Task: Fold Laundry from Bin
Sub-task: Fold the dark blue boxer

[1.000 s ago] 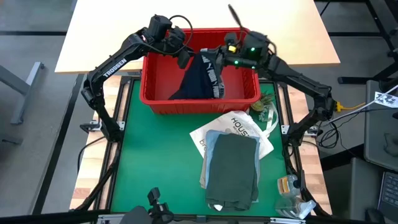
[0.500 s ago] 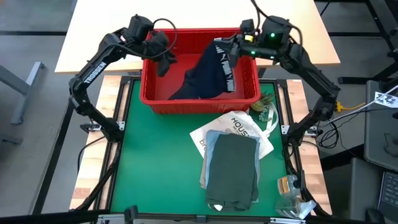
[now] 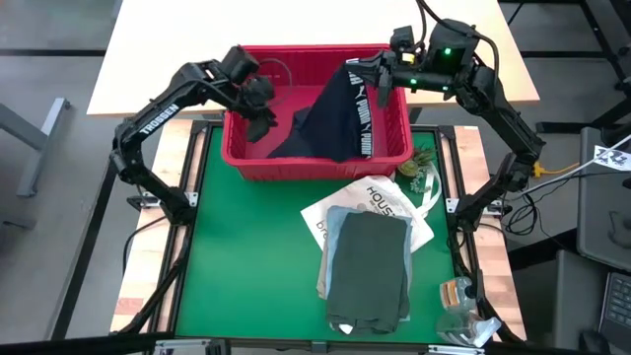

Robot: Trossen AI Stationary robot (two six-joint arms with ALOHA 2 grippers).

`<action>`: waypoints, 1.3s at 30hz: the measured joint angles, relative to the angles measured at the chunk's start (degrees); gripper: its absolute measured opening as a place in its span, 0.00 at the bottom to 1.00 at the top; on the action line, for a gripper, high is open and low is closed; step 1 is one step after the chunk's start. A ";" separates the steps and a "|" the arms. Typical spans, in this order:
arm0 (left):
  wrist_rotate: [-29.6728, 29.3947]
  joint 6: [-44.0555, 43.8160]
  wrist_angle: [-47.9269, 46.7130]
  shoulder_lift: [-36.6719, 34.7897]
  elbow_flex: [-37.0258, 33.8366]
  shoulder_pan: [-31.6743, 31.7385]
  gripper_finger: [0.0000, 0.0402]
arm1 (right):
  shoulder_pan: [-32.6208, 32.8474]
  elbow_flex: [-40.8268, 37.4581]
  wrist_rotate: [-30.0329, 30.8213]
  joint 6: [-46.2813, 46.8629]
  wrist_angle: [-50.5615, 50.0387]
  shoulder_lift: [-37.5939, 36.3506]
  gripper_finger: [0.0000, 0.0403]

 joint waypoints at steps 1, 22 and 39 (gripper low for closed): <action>-0.99 0.10 0.38 0.06 -0.85 -0.55 0.31 | 0.00 0.00 0.00 0.00 0.00 0.00 0.01; -15.60 2.34 29.77 0.08 -20.51 -8.40 0.31 | 0.00 0.00 -2.23 0.07 -0.79 0.00 0.01; -14.95 5.14 40.59 0.09 -24.35 -8.84 0.31 | 0.01 0.00 -2.64 0.07 -0.66 0.00 0.01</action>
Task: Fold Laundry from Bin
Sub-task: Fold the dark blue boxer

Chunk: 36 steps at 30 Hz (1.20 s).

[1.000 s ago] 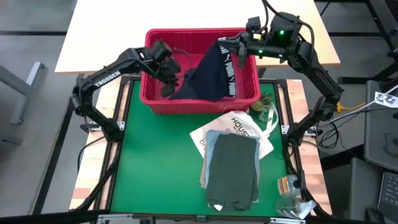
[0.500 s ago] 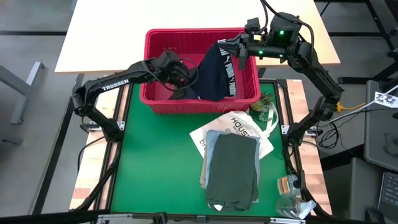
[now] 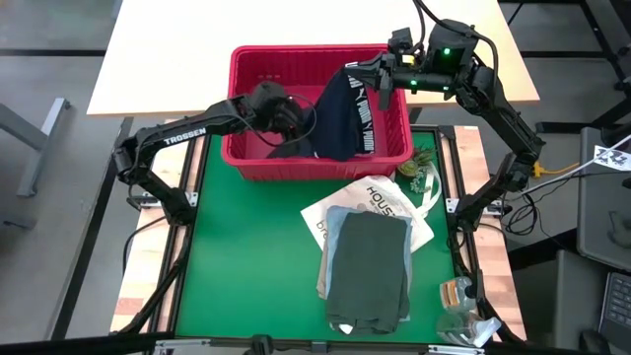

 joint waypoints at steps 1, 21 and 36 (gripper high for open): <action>0.05 0.01 1.01 0.00 0.00 0.00 0.31 | 0.00 0.00 -0.01 0.00 0.00 0.00 0.01; -0.18 -0.20 2.47 0.00 0.07 -0.04 0.01 | -0.01 0.00 -0.82 0.48 0.66 -0.01 0.01; -14.79 7.81 -6.84 -1.08 0.11 0.02 0.00 | -0.01 0.00 1.96 -0.68 -3.89 -0.02 0.01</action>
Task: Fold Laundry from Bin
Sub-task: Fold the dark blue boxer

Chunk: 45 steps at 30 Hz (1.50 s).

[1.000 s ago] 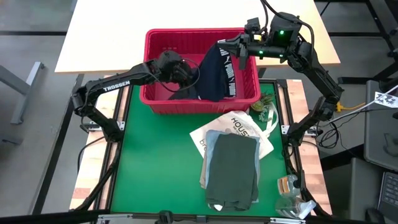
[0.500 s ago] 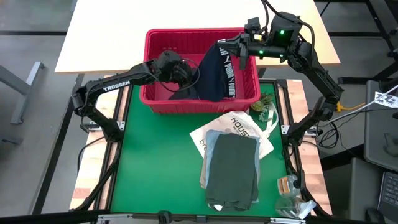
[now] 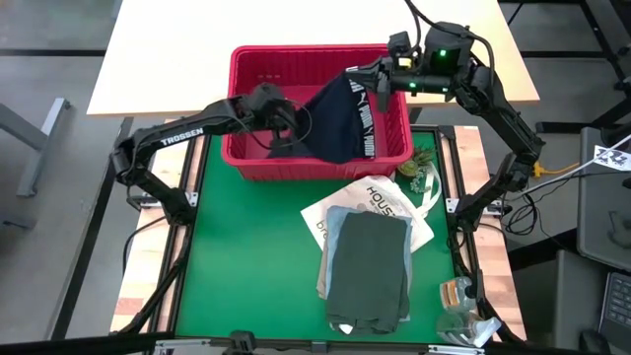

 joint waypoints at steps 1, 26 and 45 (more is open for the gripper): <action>-1.16 0.36 -0.24 -0.41 0.00 0.01 0.00 | 0.00 0.00 1.18 -0.87 -0.93 0.00 0.01; 14.94 -10.62 -1.91 -31.89 0.02 -2.23 0.00 | 9.86 -0.02 11.26 -11.95 -3.06 -3.43 0.01; 35.71 -38.95 -12.83 -47.50 0.09 -13.17 0.00 | 41.68 -0.14 21.86 -11.10 -10.00 -3.36 0.01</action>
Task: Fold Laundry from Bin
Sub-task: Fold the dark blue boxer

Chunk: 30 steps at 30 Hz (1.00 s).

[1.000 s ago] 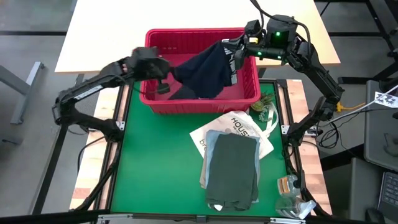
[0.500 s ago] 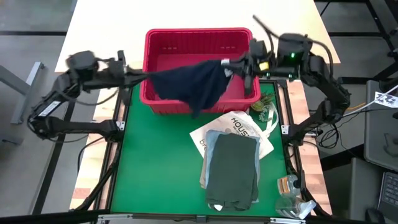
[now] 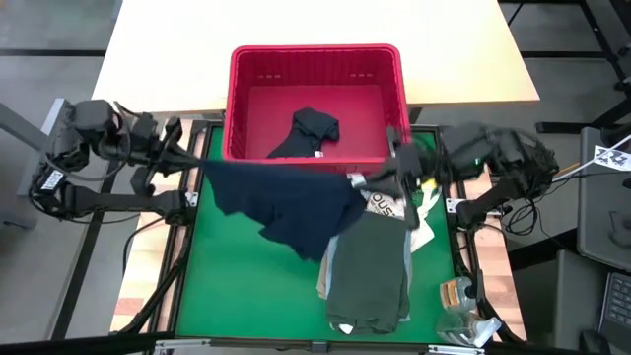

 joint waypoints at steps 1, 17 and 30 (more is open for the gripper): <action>0.01 -0.98 -2.31 -0.18 0.00 -0.51 0.00 | 1.48 -0.31 1.18 0.17 -0.48 0.33 0.01; 5.22 -16.84 -5.84 0.34 -17.23 -8.11 0.00 | 12.58 -1.65 0.01 3.37 -1.67 7.44 0.01; 5.49 -16.96 26.05 10.61 -36.39 -16.27 0.24 | 16.67 -1.62 -5.75 13.97 -8.70 11.35 0.01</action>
